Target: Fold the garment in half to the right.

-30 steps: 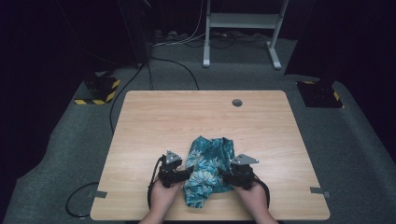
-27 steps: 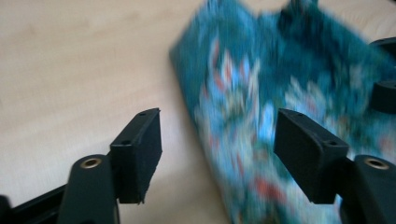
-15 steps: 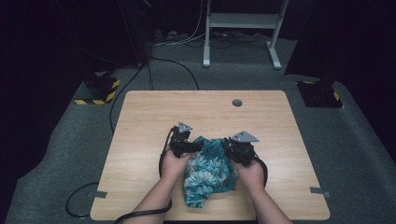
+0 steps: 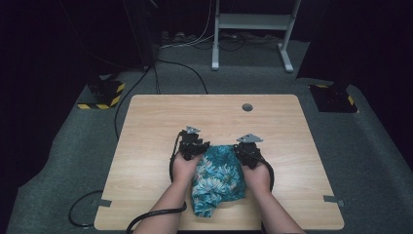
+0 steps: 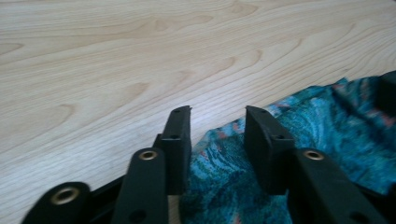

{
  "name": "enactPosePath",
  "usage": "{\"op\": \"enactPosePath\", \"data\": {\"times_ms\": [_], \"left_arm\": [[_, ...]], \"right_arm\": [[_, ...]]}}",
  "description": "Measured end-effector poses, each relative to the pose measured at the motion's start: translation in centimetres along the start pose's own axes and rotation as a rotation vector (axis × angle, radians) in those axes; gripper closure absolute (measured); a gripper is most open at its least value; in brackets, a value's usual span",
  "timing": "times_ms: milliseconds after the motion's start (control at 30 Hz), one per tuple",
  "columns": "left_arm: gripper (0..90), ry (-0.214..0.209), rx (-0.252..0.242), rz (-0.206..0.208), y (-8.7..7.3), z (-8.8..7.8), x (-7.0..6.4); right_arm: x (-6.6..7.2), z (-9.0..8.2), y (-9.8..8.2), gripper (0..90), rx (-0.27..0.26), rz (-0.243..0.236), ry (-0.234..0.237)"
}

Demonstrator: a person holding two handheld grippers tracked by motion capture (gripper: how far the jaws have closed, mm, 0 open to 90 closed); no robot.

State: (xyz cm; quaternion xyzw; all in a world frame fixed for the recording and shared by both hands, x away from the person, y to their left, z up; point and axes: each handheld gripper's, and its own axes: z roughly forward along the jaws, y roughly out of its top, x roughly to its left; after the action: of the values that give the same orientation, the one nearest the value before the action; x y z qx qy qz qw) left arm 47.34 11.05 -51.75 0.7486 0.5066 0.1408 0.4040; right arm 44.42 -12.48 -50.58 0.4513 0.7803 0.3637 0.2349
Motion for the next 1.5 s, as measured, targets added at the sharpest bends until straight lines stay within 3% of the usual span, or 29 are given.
{"op": "enactPosePath", "data": {"times_ms": [133,200,433,500,567,667,800,867,1033,1267,1433,1500], "left_arm": [[66.7,0.033,-0.004,-0.02,-0.1,-0.3,0.6],[63.7,0.023,-0.013,-0.045,-0.2,-0.3,1.0],[57.7,0.07,-0.001,-0.06,-0.3,-0.5,1.9],[56.4,0.074,-0.001,-0.073,-0.4,-0.7,2.3],[51.1,0.067,-0.023,-0.078,-0.2,-1.2,2.3],[39.5,0.049,-0.069,-0.072,0.3,-2.4,1.7],[36.1,0.0,-0.107,0.011,0.5,-3.5,-0.6],[36.1,-0.024,-0.097,0.02,0.1,-3.3,-1.5],[36.4,-0.046,-0.035,0.034,-1.1,-1.2,-2.6],[37.8,-0.007,0.03,0.005,-1.9,0.5,-1.2],[37.6,0.007,0.031,0.004,-1.8,0.9,-0.3],[37.6,0.0,0.029,-0.022,-1.5,0.9,0.2]], "right_arm": [[-0.8,-0.4,-0.1,89.5,-0.015,0.014,-0.01],[-1.3,-0.5,-0.1,89.4,-0.019,0.016,-0.017],[-2.3,0.1,-0.5,89.1,0.019,0.036,-0.04],[-2.4,0.1,-0.6,81.3,0.02,0.044,-0.04],[-2.7,-0.2,-0.6,62.3,0.011,0.056,-0.026],[-3.0,-1.3,-0.1,52.7,-0.042,0.068,-0.018],[-2.4,-2.0,1.0,44.3,-0.106,0.02,0.015],[-1.7,-1.8,1.3,43.3,-0.123,-0.001,0.04],[-0.1,0.0,0.7,42.9,-0.077,-0.031,0.07],[-0.2,2.5,-1.3,42.8,0.013,-0.034,0.066],[-0.6,3.3,-1.7,42.4,0.022,-0.048,0.061],[-0.9,3.6,-1.6,41.4,0.016,-0.046,0.065]]}}
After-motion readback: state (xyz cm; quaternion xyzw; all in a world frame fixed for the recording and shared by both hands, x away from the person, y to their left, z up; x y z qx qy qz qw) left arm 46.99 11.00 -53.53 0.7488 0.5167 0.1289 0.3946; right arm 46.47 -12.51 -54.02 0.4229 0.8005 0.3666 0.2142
